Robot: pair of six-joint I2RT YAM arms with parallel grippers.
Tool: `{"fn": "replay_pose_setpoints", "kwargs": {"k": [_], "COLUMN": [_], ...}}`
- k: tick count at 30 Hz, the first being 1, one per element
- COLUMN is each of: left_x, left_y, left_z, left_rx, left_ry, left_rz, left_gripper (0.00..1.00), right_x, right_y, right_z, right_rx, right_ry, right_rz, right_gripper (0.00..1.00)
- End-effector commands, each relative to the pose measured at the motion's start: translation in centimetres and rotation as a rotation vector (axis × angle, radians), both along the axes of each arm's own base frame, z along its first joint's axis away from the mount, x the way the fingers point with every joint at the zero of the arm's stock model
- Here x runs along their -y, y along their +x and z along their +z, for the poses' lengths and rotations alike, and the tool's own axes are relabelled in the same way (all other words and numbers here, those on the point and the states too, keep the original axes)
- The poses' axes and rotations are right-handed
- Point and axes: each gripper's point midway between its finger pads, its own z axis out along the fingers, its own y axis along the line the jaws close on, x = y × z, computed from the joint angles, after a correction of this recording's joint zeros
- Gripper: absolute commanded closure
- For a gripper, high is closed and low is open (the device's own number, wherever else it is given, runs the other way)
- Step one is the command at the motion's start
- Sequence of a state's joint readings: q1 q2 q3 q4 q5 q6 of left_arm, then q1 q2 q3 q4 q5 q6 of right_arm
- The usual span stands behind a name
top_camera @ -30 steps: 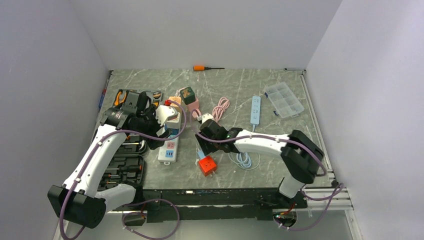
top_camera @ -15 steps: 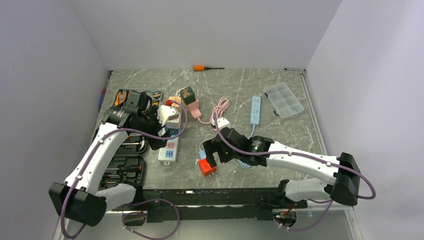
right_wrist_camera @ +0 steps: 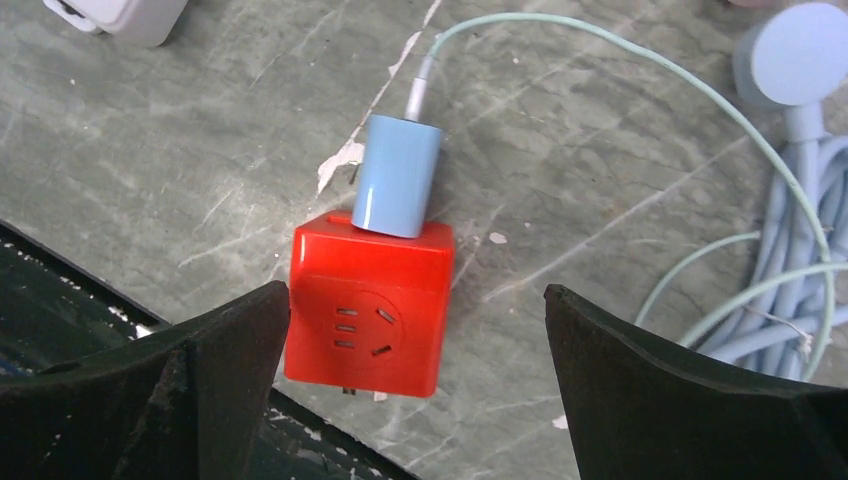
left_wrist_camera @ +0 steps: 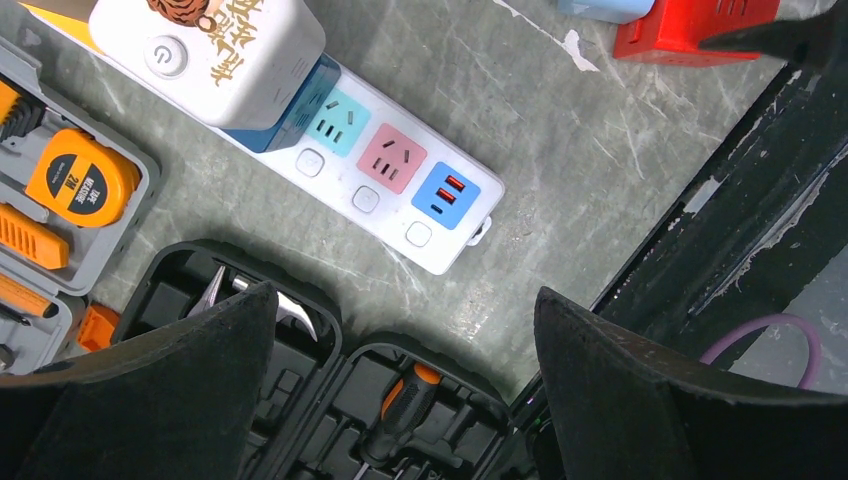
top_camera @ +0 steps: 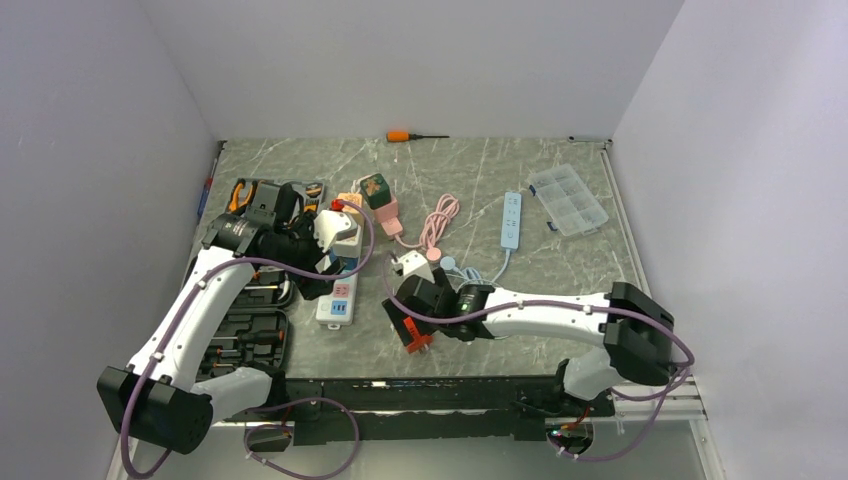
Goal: Pull the plug off the socket
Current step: Pick up the socket from the corner of the board.
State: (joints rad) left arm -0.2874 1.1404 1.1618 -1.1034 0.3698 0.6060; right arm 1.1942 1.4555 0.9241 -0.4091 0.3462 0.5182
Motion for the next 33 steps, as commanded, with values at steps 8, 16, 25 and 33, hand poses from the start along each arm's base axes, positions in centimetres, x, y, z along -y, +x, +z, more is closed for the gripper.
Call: {"fn": "replay_pose_setpoints", "kwargs": {"k": [8, 16, 25, 33], "left_x": [0.3, 1.1, 2.1, 5.4], "left_y": [0.2, -1.2, -4.3, -8.5], "left_z": [0.9, 1.7, 2.4, 3.6], "left_rx": [0.07, 0.223, 0.446, 0.501], "left_ry": [-0.038, -0.109, -0.127, -0.296], "left_rz": [-0.008, -0.123, -0.425, -0.737], "left_gripper": [0.01, 0.01, 0.01, 0.01], "right_x": [-2.3, -2.9, -2.4, -3.1], "right_y": [-0.4, -0.7, -2.0, -3.2], "right_z": [-3.1, -4.4, -2.9, 5.4], "right_rx": [0.024, 0.031, 0.047, 0.276], "right_ry": [-0.068, -0.068, -0.02, 0.246], "right_rz": [0.074, 0.147, 0.28, 0.509], "right_gripper": [0.02, 0.41, 1.0, 1.0]}}
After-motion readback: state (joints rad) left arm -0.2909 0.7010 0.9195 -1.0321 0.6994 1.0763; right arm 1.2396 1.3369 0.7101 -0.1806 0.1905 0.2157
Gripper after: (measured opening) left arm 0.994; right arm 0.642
